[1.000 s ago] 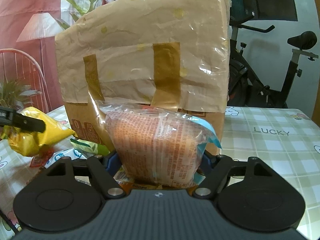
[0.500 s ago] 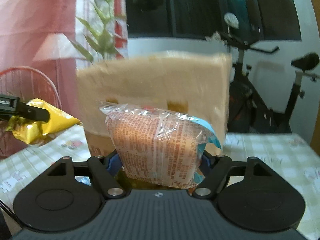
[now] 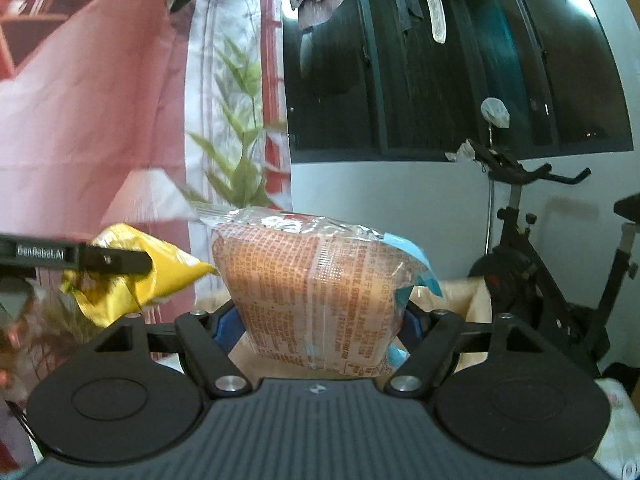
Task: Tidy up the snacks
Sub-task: 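Lift the yellow bag and bread loaf and carry both over the box, then open both tools to drop the yellow bag and bread into the box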
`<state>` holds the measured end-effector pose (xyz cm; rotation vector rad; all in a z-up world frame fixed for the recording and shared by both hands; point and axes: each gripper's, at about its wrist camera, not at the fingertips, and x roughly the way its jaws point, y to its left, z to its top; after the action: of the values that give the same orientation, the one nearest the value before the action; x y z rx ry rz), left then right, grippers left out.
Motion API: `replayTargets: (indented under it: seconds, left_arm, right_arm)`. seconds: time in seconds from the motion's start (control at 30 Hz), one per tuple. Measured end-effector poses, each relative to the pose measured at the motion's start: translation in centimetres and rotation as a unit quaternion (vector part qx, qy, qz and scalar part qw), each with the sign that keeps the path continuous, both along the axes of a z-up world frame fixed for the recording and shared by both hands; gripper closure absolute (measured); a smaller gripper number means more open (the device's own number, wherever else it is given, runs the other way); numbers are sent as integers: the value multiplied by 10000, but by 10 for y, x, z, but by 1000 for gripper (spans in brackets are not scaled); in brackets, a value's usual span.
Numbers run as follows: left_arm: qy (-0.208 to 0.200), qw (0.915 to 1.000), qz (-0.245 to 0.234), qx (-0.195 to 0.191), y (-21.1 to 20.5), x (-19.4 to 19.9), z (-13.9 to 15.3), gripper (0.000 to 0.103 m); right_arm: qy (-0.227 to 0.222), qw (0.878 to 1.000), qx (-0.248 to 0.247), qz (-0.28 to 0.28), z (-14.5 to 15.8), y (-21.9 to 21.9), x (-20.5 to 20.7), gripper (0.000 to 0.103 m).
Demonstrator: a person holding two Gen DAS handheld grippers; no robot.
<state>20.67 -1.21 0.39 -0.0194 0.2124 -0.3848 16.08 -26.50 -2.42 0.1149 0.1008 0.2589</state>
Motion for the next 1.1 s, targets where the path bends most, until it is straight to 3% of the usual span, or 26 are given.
replayTargets:
  seconds: [0.2, 0.4, 0.53, 0.7, 1.1]
  left_arm:
    - [156, 9992, -148, 332, -39, 59, 5, 18]
    - [365, 9931, -2, 1113, -67, 110, -15, 18]
    - [678, 9887, 155, 1325, -71, 135, -27, 16]
    - [778, 9884, 296, 1267, -68, 141, -34, 8]
    - [927, 9918, 324, 817, -41, 127, -25, 8]
  right_arm:
    - [396, 9989, -188, -161, 18, -15, 58, 27]
    - [1079, 9933, -135, -382, -1, -29, 99, 27]
    - [1350, 9898, -245, -381, -12, -26, 113, 27]
    - [1599, 9863, -39, -408, -21, -28, 125, 25]
    - [1702, 9838, -56, -560, -14, -31, 124, 17]
